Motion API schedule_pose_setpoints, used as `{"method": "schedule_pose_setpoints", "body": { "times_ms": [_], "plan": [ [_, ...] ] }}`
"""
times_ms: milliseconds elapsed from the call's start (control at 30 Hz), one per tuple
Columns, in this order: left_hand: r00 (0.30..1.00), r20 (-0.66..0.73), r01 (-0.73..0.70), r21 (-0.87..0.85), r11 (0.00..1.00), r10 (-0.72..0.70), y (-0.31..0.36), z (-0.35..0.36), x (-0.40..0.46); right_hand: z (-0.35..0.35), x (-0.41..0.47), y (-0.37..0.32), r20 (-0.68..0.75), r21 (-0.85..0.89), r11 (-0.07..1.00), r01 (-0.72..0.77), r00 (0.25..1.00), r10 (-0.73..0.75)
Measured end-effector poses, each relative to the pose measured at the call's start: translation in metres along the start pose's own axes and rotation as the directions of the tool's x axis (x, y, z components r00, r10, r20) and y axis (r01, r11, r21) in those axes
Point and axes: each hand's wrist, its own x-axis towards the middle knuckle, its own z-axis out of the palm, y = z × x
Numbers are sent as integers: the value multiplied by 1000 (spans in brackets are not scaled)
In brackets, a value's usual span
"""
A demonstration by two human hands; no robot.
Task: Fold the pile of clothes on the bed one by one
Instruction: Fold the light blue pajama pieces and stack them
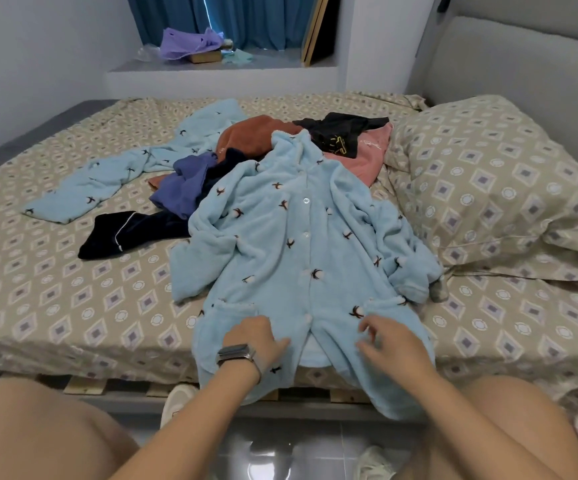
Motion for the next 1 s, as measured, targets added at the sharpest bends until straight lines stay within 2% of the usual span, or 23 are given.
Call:
{"method": "schedule_pose_setpoints", "body": {
  "times_ms": [33, 67, 133, 200, 233, 300, 467, 533, 567, 633, 667, 767, 867, 933, 1000],
  "plan": [
    [1000, 18, -7, 57, 998, 6, 4, 11, -3, 10, -2, -5, 109, -70, 998, 0, 994, 8],
    [1000, 18, -7, 107, 994, 6, 7, 21, -6, 22, -3, -8, 146, -186, 982, 14, 989, 14],
    [1000, -7, 8, 136, 991, -7, 8, 37, -9, 45, 0, -12, 127, -410, 910, 69, 992, -18],
    [999, -40, 13, 148, 989, -7, 9, 46, -10, 54, 4, -23, 74, -511, 858, 54, 997, -19],
    [999, -43, 10, 170, 985, -2, 11, 50, -11, 59, 8, -26, 124, -533, 845, 46, 992, 24],
    [999, -49, 11, 214, 977, 0, 14, 57, -14, 68, 15, -33, 128, -580, 814, 18, 989, 69],
    [996, -76, 62, 148, 987, -51, 10, 57, -5, 47, 20, -51, 164, -414, 910, -22, 981, 99],
    [997, -70, 50, 139, 989, -41, 13, 53, 0, 41, 24, -46, 170, -217, 974, -65, 980, 103],
    [997, -70, 40, 129, 991, -31, 15, 51, 2, 37, 25, -47, 128, -104, 992, -77, 988, 90],
    [998, -61, -4, 88, 996, 9, 15, 49, 6, 39, 29, -49, 83, 106, 990, -91, 993, 82],
    [998, -47, -32, 57, 998, 35, 13, 48, 8, 43, 30, -49, 97, 155, 984, -86, 993, 71],
    [997, 3, -76, -72, 994, 77, 6, 43, 10, 56, 33, -52, 235, 159, 987, -27, 972, -12],
    [993, -102, -81, -172, 982, 64, 7, 32, 5, 67, 37, -53, 385, 116, 993, 18, 921, -62],
    [983, -152, -119, -112, 987, 101, 14, 25, 1, 67, 40, -56, 469, 100, 995, 18, 881, -63],
    [980, -60, -186, 51, 981, 189, 20, 23, -1, 60, 42, -55, 565, 96, 995, 14, 823, -66]
  ]
}}
